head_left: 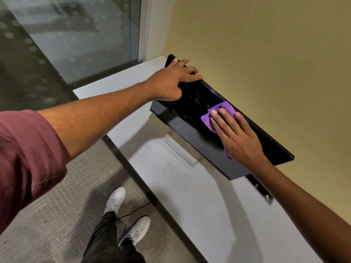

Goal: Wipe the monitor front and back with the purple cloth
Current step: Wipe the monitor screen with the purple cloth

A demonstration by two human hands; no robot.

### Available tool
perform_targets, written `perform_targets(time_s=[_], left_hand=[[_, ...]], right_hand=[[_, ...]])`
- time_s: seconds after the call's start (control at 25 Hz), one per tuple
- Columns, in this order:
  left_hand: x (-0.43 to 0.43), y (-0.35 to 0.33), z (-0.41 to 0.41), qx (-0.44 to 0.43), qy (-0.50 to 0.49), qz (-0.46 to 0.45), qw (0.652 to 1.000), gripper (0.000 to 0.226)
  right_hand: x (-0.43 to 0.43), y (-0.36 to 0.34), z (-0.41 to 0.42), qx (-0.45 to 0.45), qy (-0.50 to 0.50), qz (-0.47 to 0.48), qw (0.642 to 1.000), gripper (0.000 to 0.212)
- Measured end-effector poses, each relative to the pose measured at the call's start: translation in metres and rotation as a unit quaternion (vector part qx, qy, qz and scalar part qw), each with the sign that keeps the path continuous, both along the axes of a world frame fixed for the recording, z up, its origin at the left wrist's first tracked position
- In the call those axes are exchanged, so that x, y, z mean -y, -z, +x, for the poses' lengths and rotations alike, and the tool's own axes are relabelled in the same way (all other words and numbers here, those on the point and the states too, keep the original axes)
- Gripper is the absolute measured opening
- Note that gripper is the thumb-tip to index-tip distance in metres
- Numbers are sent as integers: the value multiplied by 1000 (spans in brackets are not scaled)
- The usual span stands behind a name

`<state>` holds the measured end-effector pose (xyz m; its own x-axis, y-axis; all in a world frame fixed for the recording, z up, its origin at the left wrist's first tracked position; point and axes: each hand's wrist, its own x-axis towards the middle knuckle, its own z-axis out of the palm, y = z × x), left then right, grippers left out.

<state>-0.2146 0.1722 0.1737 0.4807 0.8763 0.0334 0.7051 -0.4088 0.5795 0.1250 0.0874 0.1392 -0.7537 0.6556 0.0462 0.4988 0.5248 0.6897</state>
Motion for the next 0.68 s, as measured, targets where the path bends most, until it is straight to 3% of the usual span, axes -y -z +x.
perform_targets(time_s=[0.2, 0.4, 0.68], left_hand=[[-1, 3, 0, -5, -1, 17, 1000, 96], [0, 4, -3, -7, -2, 16, 1000, 100], [-3, 6, -1, -5, -1, 18, 1000, 101]], right_hand=[[-13, 39, -41, 59, -10, -50, 997, 82], [7, 82, -22, 109, -46, -88, 989, 77], [42, 65, 51, 66, -36, -124, 989, 73]])
